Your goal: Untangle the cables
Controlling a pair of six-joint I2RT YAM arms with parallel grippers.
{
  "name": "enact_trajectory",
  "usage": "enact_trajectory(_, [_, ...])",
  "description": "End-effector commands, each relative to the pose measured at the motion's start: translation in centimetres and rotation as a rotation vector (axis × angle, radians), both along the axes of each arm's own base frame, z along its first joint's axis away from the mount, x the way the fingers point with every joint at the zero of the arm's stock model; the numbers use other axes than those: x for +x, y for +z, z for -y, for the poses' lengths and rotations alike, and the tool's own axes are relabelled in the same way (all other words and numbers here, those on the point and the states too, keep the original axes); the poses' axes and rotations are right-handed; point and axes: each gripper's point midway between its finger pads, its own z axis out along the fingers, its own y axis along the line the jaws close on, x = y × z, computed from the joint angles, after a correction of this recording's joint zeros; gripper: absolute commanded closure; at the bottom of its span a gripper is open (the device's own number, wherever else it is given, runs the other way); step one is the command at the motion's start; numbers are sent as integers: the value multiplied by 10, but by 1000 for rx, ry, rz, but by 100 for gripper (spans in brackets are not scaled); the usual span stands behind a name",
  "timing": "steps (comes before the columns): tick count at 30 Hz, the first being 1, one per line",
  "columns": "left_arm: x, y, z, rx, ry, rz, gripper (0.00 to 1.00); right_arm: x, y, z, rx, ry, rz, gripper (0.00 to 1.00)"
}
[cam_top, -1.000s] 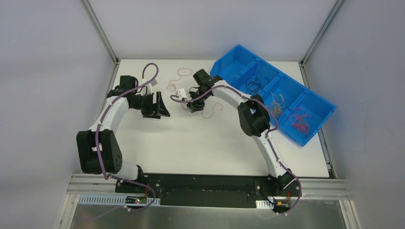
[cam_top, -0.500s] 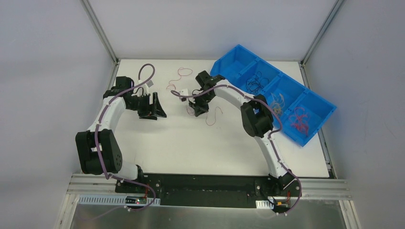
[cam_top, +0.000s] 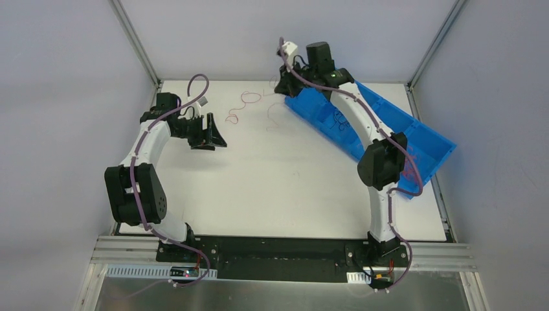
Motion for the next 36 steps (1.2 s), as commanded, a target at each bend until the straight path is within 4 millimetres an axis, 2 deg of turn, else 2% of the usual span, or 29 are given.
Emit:
enact_trajectory(1, [15, 19, 3, -42, -6, 53, 30, 55, 90, 22, 239, -254, 101, 100])
enact_trajectory(3, [16, 19, 2, -42, -4, 52, 30, 78, 107, 35, 283, -327, 174, 100])
enact_trajectory(7, [20, 20, 0, -30, 2, 56, 30, 123, 125, 60, 325, -439, 310, 100])
enact_trajectory(10, [28, 21, -5, 7, -2, 89, 29, 154, 121, 82, 315, -500, 365, 100])
enact_trajectory(15, [69, 39, -27, 156, 0, 228, 28, 188, 82, 114, 240, -574, 414, 100])
enact_trajectory(18, [95, 50, -36, 201, 4, 283, 28, 199, 59, 126, 202, -594, 418, 100])
enact_trajectory(22, [127, 53, -38, 202, 11, 302, 27, 208, 15, 132, 91, -569, 432, 100])
enact_trajectory(25, [146, 40, -34, 188, 8, 276, 26, 212, -24, 140, -4, -577, 413, 100])
enact_trajectory(26, [152, 34, -31, 187, 6, 264, 26, 211, -30, 144, -23, -587, 406, 88])
enact_trajectory(27, [158, 27, -29, 188, 5, 249, 25, 208, -38, 147, -40, -591, 391, 70])
enact_trajectory(28, [164, 20, -25, 183, 3, 235, 24, 206, -37, 149, -44, -593, 385, 53])
enact_trajectory(29, [170, 15, -21, 180, 2, 226, 24, 201, -39, 151, -50, -591, 371, 41])
enact_trajectory(32, [183, -3, -6, 170, -7, 198, 24, 189, -29, 151, -50, -573, 363, 24])
enact_trajectory(35, [195, -26, 8, 160, -25, 173, 24, 172, -14, 152, -40, -565, 327, 14])
enact_trajectory(36, [200, -32, 7, 169, -17, 168, 24, 166, -8, 152, -31, -561, 315, 11])
